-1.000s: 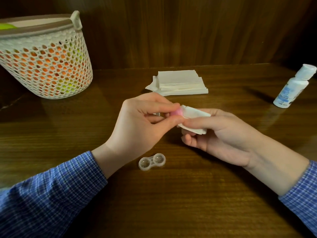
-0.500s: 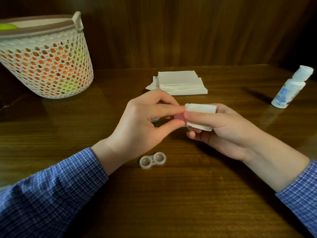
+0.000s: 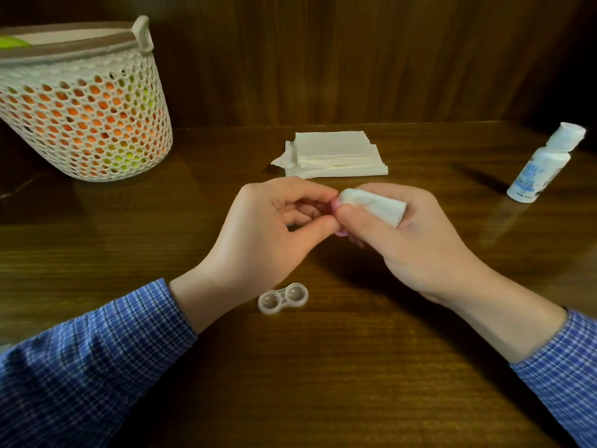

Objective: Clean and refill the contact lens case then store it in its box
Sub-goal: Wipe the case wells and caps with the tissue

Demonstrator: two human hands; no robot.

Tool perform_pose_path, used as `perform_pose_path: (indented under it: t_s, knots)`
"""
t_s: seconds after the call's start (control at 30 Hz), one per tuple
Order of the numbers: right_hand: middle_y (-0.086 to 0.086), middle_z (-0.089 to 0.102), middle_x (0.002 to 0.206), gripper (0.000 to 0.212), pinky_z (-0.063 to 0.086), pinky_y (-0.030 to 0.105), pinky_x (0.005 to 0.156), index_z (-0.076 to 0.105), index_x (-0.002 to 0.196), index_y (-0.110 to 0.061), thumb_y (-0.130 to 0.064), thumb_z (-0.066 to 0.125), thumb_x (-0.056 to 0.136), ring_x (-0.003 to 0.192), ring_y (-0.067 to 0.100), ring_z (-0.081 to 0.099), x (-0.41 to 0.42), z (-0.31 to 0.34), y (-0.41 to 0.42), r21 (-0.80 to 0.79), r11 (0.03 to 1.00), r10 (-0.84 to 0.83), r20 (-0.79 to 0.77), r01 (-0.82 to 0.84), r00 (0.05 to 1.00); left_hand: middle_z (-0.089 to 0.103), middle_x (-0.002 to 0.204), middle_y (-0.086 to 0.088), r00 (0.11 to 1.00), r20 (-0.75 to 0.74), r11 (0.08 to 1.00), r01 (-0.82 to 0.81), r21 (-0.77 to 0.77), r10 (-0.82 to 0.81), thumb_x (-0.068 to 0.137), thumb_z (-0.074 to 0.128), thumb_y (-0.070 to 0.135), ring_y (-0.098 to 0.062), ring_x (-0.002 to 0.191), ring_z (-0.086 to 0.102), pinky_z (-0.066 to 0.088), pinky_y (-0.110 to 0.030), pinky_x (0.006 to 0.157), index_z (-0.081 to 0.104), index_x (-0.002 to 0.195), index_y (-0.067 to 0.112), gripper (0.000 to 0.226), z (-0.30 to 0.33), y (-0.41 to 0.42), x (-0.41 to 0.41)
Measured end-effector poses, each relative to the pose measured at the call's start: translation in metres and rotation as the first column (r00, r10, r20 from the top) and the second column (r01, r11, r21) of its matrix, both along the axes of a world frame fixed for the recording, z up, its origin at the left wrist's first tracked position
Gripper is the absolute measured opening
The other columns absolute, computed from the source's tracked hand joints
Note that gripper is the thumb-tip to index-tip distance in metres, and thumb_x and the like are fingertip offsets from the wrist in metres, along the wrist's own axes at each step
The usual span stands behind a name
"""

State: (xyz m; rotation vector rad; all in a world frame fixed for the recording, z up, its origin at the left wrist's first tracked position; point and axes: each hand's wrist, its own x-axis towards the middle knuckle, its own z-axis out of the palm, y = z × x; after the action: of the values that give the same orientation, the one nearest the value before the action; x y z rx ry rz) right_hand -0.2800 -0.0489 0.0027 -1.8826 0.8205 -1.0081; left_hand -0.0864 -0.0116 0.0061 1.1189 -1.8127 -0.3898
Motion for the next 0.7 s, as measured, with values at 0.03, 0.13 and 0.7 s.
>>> perform_pose_path:
  t_s: [0.03,0.13,0.7]
  knots:
    - [0.003,0.071,0.084,0.016,0.055,0.036,0.070,0.076,0.095,-0.018,-0.028,0.064,0.099,0.082,0.021,0.066,-0.001,0.000,0.000,-0.029,1.000,0.010,0.005,-0.010,1.000,0.079,0.097,0.002,0.994,-0.101,0.995,0.048,0.089,-0.039,0.087,0.078,0.010,-0.010,0.087,0.077,0.063,-0.022,0.076,0.075,0.112,0.011,0.026,0.001,-0.001,0.001]
    - [-0.003,0.072,0.092,0.011,0.056,0.028,0.077,0.075,0.103,-0.019,-0.021,0.067,0.097,0.091,0.022,0.067,-0.005,0.001,-0.002,-0.140,0.987,0.071,-0.014,-0.073,0.997,0.080,0.098,-0.009,0.874,-0.473,0.886,0.304,0.350,-0.113,0.084,0.071,0.014,-0.016,0.085,0.076,0.062,-0.023,0.073,0.075,0.112,0.005,0.029,0.004,-0.007,0.005]
    - [0.008,0.066,0.090,0.013,0.050,0.040,0.068,0.074,0.096,-0.002,-0.014,0.074,0.093,0.082,0.022,0.060,-0.007,-0.010,-0.008,-0.675,0.735,-0.084,-0.184,-0.064,0.979,0.064,0.088,-0.006,0.761,-0.647,0.508,0.540,0.671,0.045,0.093,0.053,0.041,-0.012,0.071,0.063,0.056,-0.024,0.065,0.069,0.110,0.002,0.045,0.011,-0.007,-0.005]
